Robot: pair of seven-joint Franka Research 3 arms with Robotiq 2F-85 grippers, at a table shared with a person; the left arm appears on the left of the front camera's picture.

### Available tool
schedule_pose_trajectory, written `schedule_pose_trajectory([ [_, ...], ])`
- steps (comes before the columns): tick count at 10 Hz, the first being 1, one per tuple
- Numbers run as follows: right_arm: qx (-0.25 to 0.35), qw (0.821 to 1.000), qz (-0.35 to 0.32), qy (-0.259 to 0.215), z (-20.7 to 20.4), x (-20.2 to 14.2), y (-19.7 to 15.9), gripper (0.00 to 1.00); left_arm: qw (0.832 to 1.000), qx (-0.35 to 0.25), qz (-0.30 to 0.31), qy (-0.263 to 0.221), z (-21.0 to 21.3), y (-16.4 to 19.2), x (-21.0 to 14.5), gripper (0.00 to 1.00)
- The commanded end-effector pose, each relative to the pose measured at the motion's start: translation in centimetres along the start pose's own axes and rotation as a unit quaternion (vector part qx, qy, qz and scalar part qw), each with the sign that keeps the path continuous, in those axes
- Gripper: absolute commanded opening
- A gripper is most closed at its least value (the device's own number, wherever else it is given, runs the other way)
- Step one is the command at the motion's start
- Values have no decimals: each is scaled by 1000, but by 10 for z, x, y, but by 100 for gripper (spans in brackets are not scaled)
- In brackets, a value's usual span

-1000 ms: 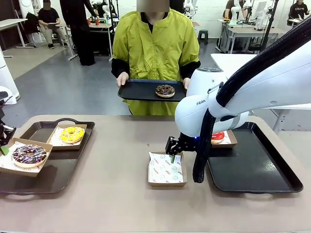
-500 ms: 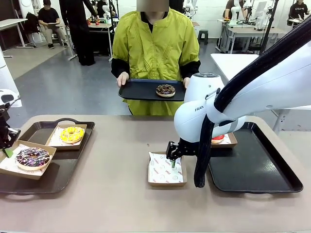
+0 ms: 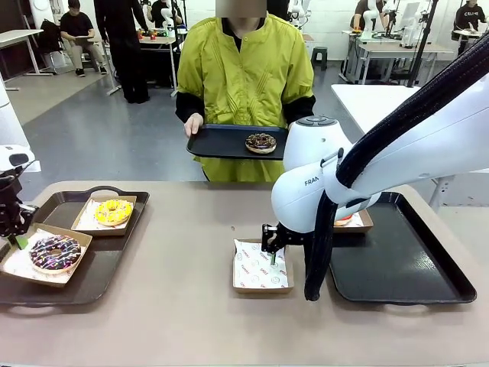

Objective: Individually package the donuts and arrange them on the tray.
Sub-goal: Place the picked Paper togo box on the Handle tray while simultaneously picking up another Paper togo box from the table with the other hand.

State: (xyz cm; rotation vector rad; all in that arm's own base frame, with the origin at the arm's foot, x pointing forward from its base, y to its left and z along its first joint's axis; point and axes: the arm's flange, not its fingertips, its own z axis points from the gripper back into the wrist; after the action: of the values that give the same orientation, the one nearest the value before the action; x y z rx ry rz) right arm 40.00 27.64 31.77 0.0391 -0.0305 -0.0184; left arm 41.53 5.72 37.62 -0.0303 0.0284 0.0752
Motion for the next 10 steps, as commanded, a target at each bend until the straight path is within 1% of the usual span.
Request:
schedule_pose_trajectory([
  [1,-14,1000,-15,-21,-4,1,7,0,1000,-8,-13,-8,1,0,4,69],
  [2,-15,999,-18,-24,-2,2,8,0,1000,-9,-14,-8,2,0,4,100],
  [3,-17,999,-21,-27,-1,2,9,0,1000,-10,-13,-8,2,-1,4,100],
  [4,-19,999,-24,-29,-1,2,10,15,1000,-11,-13,-7,2,-2,3,100],
  [5,-19,999,-26,-31,0,2,10,6,1000,-13,-13,-6,2,-2,2,92],
  [6,-19,999,-29,-34,1,2,10,0,1000,-15,-14,-5,3,-2,2,100],
  [8,-19,999,-37,-36,2,3,8,0,1000,-18,-15,-1,3,-2,2,100],
  [9,-19,998,-39,-36,3,3,8,0,1000,-20,-15,0,3,-2,1,90],
  [10,-19,998,-40,-36,4,4,7,0,1000,-22,-16,2,3,-2,1,99],
])
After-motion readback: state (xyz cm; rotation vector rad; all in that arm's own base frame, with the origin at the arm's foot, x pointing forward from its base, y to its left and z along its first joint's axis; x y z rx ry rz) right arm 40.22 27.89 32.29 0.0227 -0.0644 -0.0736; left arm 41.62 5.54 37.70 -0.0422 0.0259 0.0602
